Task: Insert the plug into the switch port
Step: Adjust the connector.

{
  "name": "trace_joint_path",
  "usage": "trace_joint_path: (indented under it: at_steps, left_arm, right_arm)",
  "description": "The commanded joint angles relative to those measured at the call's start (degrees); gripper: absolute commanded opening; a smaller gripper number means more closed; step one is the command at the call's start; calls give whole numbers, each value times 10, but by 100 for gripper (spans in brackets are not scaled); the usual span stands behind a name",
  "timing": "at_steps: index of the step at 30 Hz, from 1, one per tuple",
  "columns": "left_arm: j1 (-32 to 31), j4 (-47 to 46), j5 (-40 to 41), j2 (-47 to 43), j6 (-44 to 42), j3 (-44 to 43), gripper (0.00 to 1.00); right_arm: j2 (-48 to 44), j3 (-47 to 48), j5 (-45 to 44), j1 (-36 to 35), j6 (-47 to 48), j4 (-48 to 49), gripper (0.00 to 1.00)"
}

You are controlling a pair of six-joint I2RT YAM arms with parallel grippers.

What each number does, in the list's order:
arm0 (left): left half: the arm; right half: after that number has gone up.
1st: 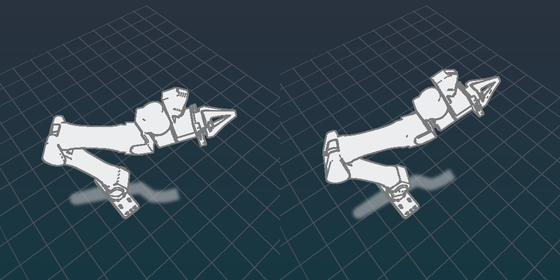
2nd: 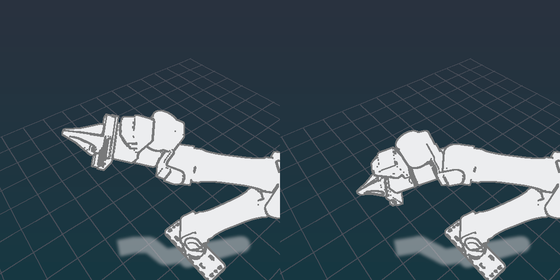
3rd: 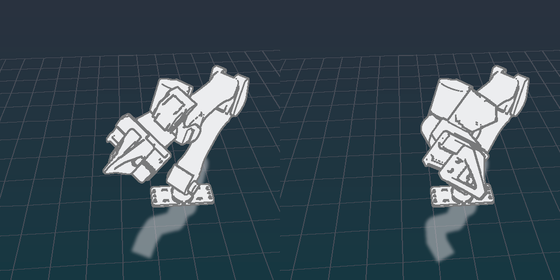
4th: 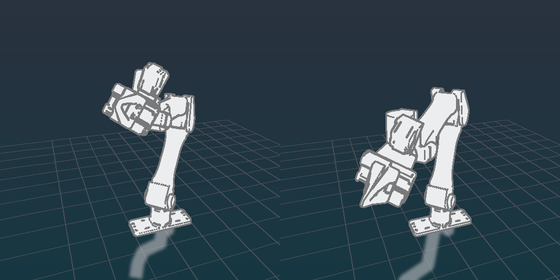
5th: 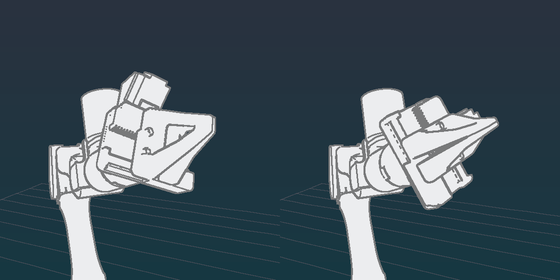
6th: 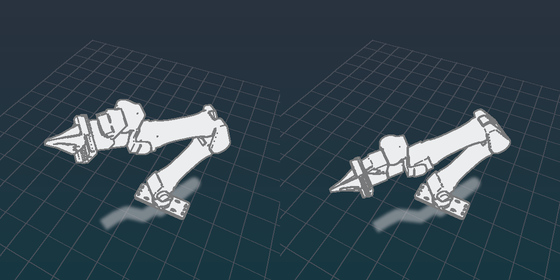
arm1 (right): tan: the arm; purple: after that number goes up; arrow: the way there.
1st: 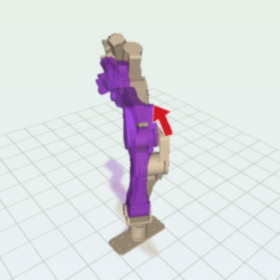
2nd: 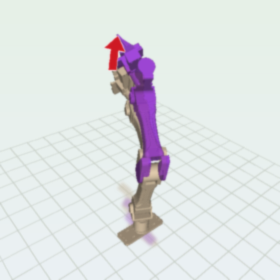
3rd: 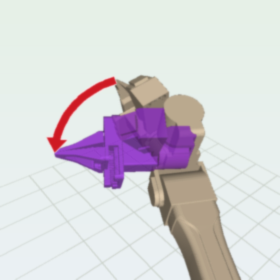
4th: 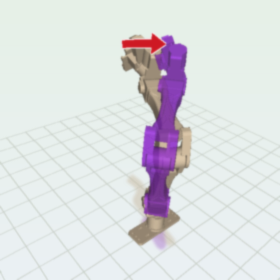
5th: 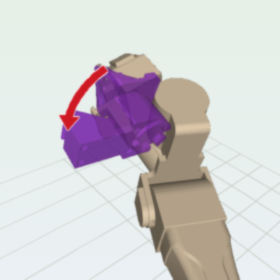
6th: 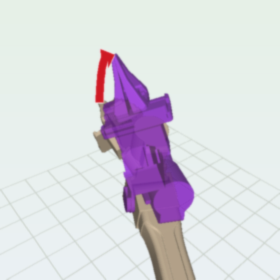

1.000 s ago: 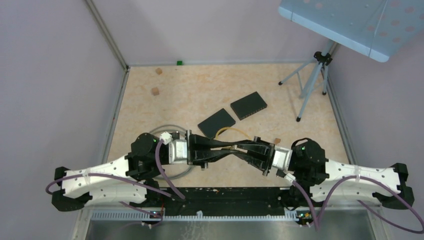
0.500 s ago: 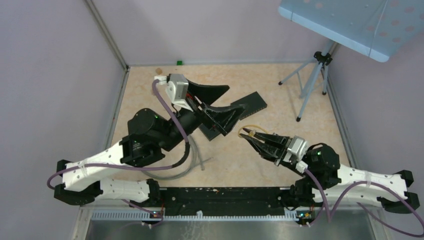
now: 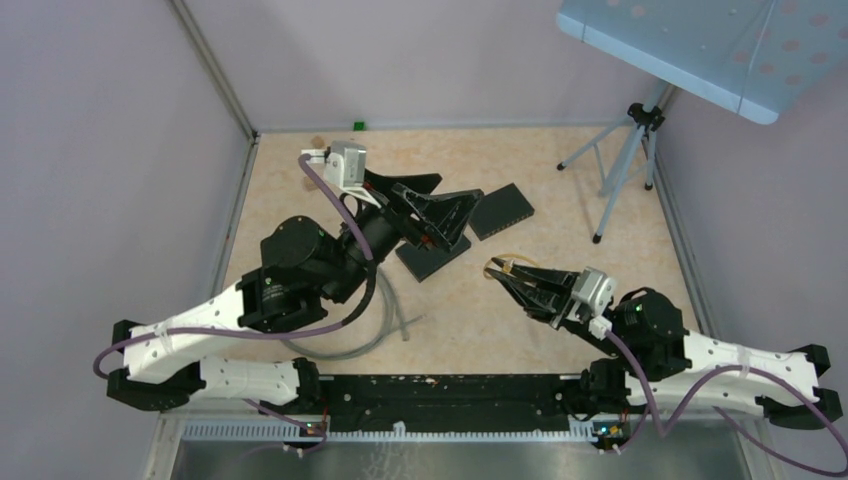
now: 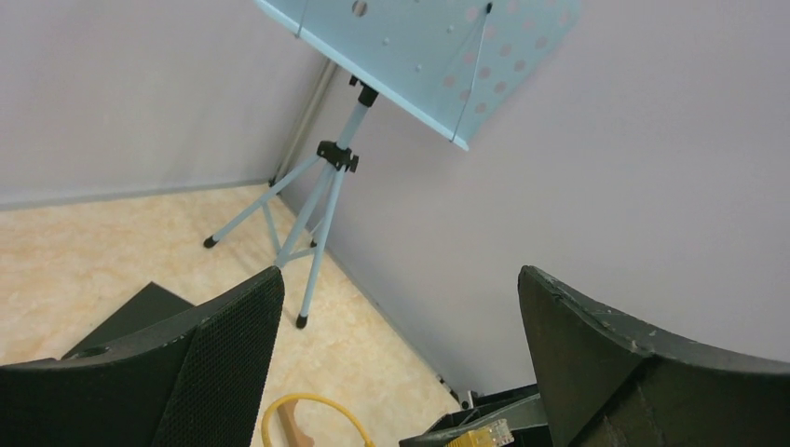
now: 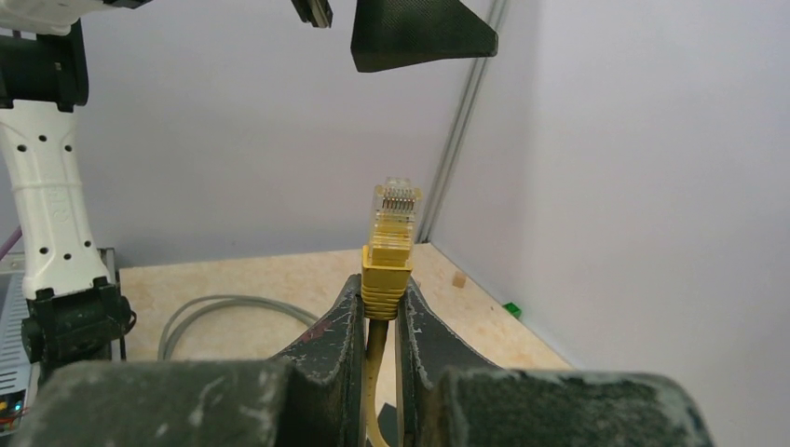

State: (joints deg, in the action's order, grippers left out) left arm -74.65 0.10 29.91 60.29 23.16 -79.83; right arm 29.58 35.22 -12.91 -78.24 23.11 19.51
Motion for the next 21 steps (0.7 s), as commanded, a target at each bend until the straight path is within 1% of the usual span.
trace_joint_path:
  at_steps: [1,4,7,8,11,13,17,19,21]
  left_arm:
    - [1,19,15,3,6,-25,99]
    - [1,17,44,-4,14,-7,99]
    - [1,-33,36,-18,3,16,99]
    - [1,-31,34,-15,-2,11,99]
    - [1,21,39,3,0,-19,99]
    - [1,31,61,5,13,-20,99]
    - [1,-54,41,-18,-18,24,99]
    - [1,-29,41,-8,-25,3,99]
    - [1,22,48,14,-19,-29,99]
  right_arm:
    - [-6,-6,-17,-6,-7,2,0]
    - [-4,-10,-20,-6,-9,9,0]
    - [-1,-13,-21,-6,-11,11,0]
    - [0,-14,-21,-6,-12,11,0]
    - [3,-16,-22,-6,-12,10,0]
    - [5,-16,-22,-6,-9,9,0]
    - [7,-18,-15,-6,-10,14,0]
    - [7,-19,-13,-6,-12,12,0]
    - [8,-19,-15,-6,-11,10,0]
